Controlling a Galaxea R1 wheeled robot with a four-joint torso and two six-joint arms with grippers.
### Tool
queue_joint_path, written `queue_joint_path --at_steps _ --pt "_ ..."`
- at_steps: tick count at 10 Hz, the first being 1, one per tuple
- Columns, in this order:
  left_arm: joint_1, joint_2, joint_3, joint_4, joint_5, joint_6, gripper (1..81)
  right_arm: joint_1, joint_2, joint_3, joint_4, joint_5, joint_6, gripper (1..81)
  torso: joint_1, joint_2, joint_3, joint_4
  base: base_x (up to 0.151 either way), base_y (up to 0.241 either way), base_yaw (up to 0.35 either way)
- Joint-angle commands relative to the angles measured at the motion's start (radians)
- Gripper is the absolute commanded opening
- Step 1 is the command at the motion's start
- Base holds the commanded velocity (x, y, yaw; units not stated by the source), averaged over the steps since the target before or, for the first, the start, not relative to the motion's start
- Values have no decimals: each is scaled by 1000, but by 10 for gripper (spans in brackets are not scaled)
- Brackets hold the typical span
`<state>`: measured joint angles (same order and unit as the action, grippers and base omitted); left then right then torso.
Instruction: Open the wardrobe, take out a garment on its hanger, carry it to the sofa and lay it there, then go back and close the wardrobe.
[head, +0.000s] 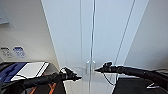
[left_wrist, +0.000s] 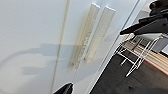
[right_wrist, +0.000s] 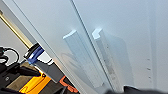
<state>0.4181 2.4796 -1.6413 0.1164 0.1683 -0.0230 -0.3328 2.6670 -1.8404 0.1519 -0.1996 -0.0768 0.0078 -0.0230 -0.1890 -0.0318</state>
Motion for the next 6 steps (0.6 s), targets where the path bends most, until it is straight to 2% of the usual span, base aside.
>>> queue_joint_path --at_steps 1,2,6 --pt "-167 13 -22 -6 -6 5 811 168 15 1 0 64 0 811 0 0 0 0 0 0 0" --pt "-167 19 -28 -6 -9 6 811 169 16 0 0 83 0 811 0 0 0 0 0 0 0" --pt "-167 87 -94 3 -24 6 811 195 46 -28 3 78 2 811 0 0 -1 0 0 0 0"
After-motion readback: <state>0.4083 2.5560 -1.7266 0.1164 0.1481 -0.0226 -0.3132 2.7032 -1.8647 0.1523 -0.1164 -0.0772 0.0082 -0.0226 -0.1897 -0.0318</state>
